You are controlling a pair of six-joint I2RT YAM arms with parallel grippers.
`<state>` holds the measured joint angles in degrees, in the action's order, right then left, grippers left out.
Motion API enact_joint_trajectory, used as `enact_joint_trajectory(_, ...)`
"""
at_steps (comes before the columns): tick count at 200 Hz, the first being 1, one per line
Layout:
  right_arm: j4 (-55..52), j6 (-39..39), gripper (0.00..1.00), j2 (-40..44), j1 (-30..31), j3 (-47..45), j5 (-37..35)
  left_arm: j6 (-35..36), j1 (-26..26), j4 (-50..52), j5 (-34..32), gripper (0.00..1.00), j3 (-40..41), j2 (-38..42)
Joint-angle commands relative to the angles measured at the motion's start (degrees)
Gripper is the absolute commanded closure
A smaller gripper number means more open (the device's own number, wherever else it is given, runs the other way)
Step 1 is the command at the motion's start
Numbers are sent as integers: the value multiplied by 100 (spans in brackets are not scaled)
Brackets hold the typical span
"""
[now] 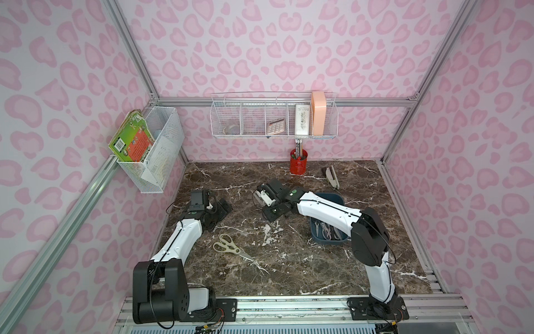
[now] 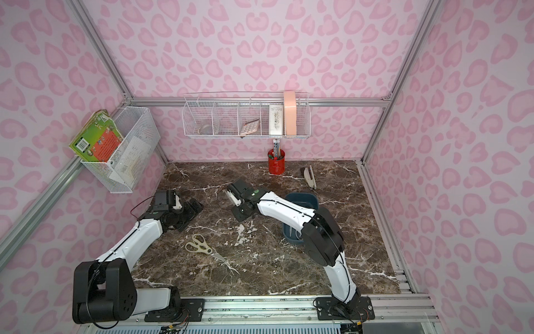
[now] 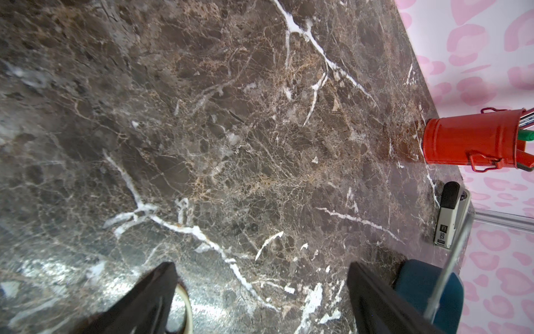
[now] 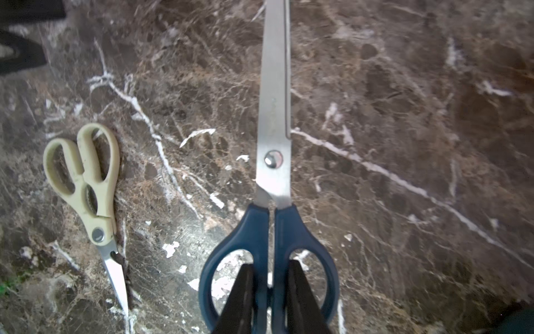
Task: Put the scissors into the storage box
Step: Pick up the scissors from the center of the board, then place the scissors in the storage box.
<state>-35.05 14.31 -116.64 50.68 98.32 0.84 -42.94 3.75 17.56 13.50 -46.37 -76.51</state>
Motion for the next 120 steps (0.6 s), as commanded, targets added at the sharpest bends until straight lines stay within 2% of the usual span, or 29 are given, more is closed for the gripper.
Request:
enact_joint_trajectory(1,538,434,100,398,-271,-369,189,114,6,3,113,3,-17,-39)
enact_joint_trajectory(46,713,723,100,1387,-1064,-1435,-90,197,-40,-296,664,3,-39,-220)
enact_joint_trajectory(72,567,740,100,1771,-1595,-1948,-196,314,-247,-352,971,4,-151,-426)
enact_joint_trajectory(95,512,750,100,2153,-1916,-2492,-333,352,-486,-462,1049,4,-160,-507)
enact_joint_trajectory(120,337,810,100,2511,-2013,-2941,-549,444,-719,-492,985,4,-169,-523)
